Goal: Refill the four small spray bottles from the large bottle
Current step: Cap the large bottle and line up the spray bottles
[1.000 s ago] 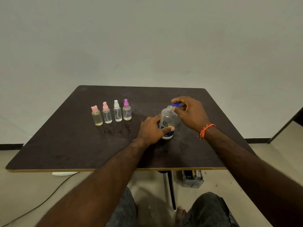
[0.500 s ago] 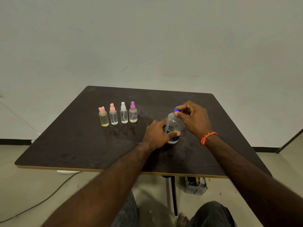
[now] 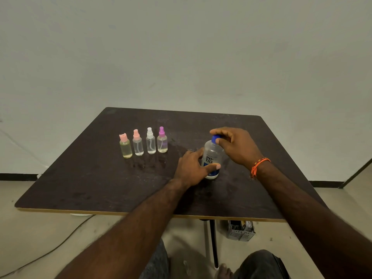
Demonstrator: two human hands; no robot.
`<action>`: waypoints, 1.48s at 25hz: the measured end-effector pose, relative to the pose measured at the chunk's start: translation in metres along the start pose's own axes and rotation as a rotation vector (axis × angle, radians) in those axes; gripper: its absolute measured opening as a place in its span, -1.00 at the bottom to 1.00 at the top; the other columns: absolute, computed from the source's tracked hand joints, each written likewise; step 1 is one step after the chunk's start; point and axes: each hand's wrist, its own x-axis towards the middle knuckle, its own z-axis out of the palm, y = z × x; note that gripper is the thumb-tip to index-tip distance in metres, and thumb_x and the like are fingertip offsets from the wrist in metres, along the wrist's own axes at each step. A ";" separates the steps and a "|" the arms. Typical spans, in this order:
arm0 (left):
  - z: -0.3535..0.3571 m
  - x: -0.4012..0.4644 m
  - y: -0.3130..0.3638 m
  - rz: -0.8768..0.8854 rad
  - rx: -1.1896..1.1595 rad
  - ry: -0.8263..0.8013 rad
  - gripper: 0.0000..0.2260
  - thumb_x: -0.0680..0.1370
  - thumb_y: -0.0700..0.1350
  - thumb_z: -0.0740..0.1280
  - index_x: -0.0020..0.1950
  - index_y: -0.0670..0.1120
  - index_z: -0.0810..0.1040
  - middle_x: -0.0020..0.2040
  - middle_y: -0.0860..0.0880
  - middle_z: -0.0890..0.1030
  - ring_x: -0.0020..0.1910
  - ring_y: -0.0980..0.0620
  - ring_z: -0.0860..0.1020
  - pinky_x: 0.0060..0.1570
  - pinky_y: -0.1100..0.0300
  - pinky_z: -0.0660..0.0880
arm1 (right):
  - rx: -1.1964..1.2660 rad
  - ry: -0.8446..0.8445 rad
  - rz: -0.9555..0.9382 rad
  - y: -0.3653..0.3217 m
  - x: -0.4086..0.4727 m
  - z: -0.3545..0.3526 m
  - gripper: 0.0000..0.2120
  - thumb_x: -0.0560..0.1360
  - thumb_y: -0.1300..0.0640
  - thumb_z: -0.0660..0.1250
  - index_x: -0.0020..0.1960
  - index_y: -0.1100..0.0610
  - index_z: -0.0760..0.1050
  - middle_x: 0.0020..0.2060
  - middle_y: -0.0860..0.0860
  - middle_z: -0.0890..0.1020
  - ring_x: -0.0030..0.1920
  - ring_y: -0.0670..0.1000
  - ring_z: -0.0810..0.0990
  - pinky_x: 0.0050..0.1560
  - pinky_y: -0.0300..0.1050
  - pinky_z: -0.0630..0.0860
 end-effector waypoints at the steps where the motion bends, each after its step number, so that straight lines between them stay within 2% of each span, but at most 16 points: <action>1: 0.000 0.000 -0.001 -0.001 0.003 0.003 -0.31 0.36 0.57 0.35 0.38 0.23 0.50 0.16 0.20 0.69 0.17 0.12 0.61 0.26 -0.16 0.55 | 0.007 0.034 0.014 0.001 0.001 0.000 -0.70 0.54 0.17 0.43 0.26 0.06 0.61 0.18 -0.03 0.67 0.13 -0.12 0.62 0.26 -0.17 0.53; 4: -0.002 -0.001 0.001 0.010 -0.013 0.018 -0.34 0.38 0.53 0.38 0.36 0.20 0.54 0.13 0.19 0.71 0.13 0.14 0.63 0.22 -0.14 0.58 | 0.034 0.152 0.092 0.003 0.004 0.002 -0.70 0.38 -0.03 0.59 0.05 0.02 0.66 -0.09 -0.09 0.71 -0.12 -0.19 0.65 -0.01 -0.23 0.61; 6: -0.003 -0.002 0.003 0.012 -0.027 0.023 -0.36 0.39 0.48 0.41 0.34 0.16 0.56 0.13 0.17 0.72 0.10 0.16 0.65 0.22 -0.12 0.59 | -0.001 0.192 0.109 0.000 0.004 0.003 -0.58 0.32 -0.15 0.60 0.05 0.02 0.59 -0.15 -0.12 0.67 -0.16 -0.16 0.63 -0.09 -0.21 0.59; 8: -0.004 -0.003 0.005 0.007 -0.043 0.016 -0.37 0.39 0.45 0.43 0.34 0.14 0.58 0.15 0.16 0.72 0.10 0.18 0.66 0.23 -0.11 0.60 | -0.004 0.097 0.070 -0.003 0.004 0.003 -0.46 0.40 -0.15 0.54 0.29 0.02 0.50 0.08 -0.11 0.65 0.05 -0.12 0.62 0.08 -0.18 0.55; 10: -0.005 -0.004 0.006 0.007 -0.058 0.006 -0.37 0.39 0.44 0.44 0.35 0.13 0.58 0.16 0.15 0.72 0.11 0.18 0.67 0.23 -0.08 0.61 | 0.030 -0.032 0.007 -0.004 0.003 0.004 -0.48 0.54 0.02 0.43 0.45 0.05 0.40 0.33 -0.07 0.55 0.31 -0.09 0.52 0.33 -0.11 0.47; 12: -0.005 -0.004 0.005 0.015 -0.061 0.002 -0.37 0.40 0.44 0.44 0.36 0.13 0.57 0.17 0.15 0.72 0.11 0.18 0.67 0.21 -0.07 0.62 | 0.010 -0.071 -0.028 -0.002 0.003 0.004 -0.57 0.59 0.16 0.34 0.45 0.06 0.43 0.34 -0.05 0.56 0.34 -0.07 0.51 0.39 -0.08 0.44; 16: -0.002 -0.003 0.004 -0.012 -0.011 0.023 -0.34 0.38 0.50 0.41 0.35 0.16 0.56 0.17 0.15 0.71 0.15 0.16 0.63 0.23 -0.05 0.60 | -0.109 0.067 0.042 -0.001 0.011 0.003 -0.66 0.44 -0.06 0.53 0.15 0.04 0.64 0.00 -0.07 0.70 -0.01 -0.11 0.64 0.11 -0.13 0.60; 18: -0.001 -0.003 0.003 -0.023 -0.007 0.029 -0.34 0.37 0.52 0.40 0.33 0.17 0.56 0.16 0.16 0.70 0.15 0.16 0.63 0.22 -0.06 0.60 | -0.217 0.104 0.049 -0.006 0.013 0.007 -0.60 0.36 -0.19 0.55 0.07 0.02 0.61 -0.08 -0.06 0.68 -0.10 -0.10 0.61 -0.04 -0.17 0.59; 21: 0.001 -0.002 0.002 -0.020 -0.036 0.025 -0.35 0.38 0.51 0.40 0.31 0.14 0.59 0.16 0.16 0.71 0.12 0.17 0.66 0.18 -0.07 0.64 | -0.211 -0.012 0.026 -0.010 0.012 0.008 -0.42 0.41 -0.22 0.50 0.31 0.03 0.49 0.18 -0.03 0.62 0.11 -0.03 0.60 0.11 -0.11 0.56; 24: -0.001 -0.004 0.002 -0.004 -0.045 0.036 -0.40 0.40 0.47 0.42 0.29 0.14 0.60 0.13 0.18 0.72 0.10 0.19 0.66 0.16 -0.06 0.64 | -0.031 -0.126 0.019 -0.009 0.007 0.004 -0.45 0.53 0.08 0.40 0.48 0.01 0.34 0.42 -0.03 0.47 0.34 0.01 0.50 0.33 0.04 0.49; 27: -0.002 -0.004 0.004 -0.004 -0.052 0.043 -0.41 0.40 0.45 0.44 0.30 0.15 0.59 0.13 0.16 0.72 0.09 0.18 0.66 0.16 -0.05 0.64 | -0.017 -0.026 0.019 -0.001 0.001 0.006 -0.63 0.57 0.22 0.34 0.36 0.04 0.50 0.30 -0.03 0.58 0.23 -0.05 0.56 0.31 -0.04 0.52; 30: 0.000 -0.003 0.003 -0.002 -0.033 0.034 -0.36 0.38 0.50 0.41 0.33 0.15 0.57 0.15 0.17 0.71 0.13 0.15 0.65 0.19 -0.07 0.62 | -0.081 0.129 0.076 -0.001 -0.001 0.008 -0.68 0.46 -0.01 0.51 0.18 0.03 0.60 0.04 -0.07 0.68 -0.02 -0.14 0.63 0.07 -0.24 0.57; 32: 0.000 -0.004 0.004 -0.021 -0.025 0.032 -0.34 0.37 0.51 0.40 0.32 0.14 0.57 0.15 0.15 0.71 0.12 0.14 0.65 0.19 -0.08 0.62 | -0.177 0.175 0.107 -0.005 0.001 0.008 -0.59 0.39 -0.18 0.53 0.10 0.03 0.58 -0.10 -0.09 0.66 -0.10 -0.10 0.63 -0.04 -0.20 0.57; 33: -0.001 -0.004 0.004 -0.027 -0.029 0.036 -0.34 0.36 0.50 0.40 0.31 0.11 0.59 0.14 0.14 0.71 0.10 0.15 0.66 0.17 -0.06 0.63 | -0.225 0.156 0.107 -0.008 0.002 0.010 -0.52 0.37 -0.25 0.51 0.12 0.03 0.54 -0.09 -0.08 0.64 -0.08 -0.07 0.63 -0.04 -0.15 0.57; 35: -0.002 -0.005 0.006 -0.034 -0.052 0.037 -0.36 0.35 0.46 0.41 0.26 0.07 0.62 0.11 0.13 0.73 0.05 0.17 0.68 0.13 -0.04 0.65 | -0.168 0.048 0.104 -0.010 0.000 0.015 -0.37 0.40 -0.26 0.49 0.32 0.04 0.44 0.16 -0.02 0.61 0.13 -0.01 0.60 0.13 -0.04 0.58; 37: -0.002 -0.006 0.007 -0.022 -0.063 0.040 -0.41 0.37 0.44 0.43 0.25 0.10 0.62 0.10 0.15 0.73 0.07 0.18 0.68 0.15 -0.06 0.64 | 0.004 -0.029 0.076 -0.009 -0.003 0.015 -0.38 0.52 -0.04 0.44 0.49 0.07 0.31 0.39 0.01 0.49 0.34 0.00 0.50 0.35 0.04 0.49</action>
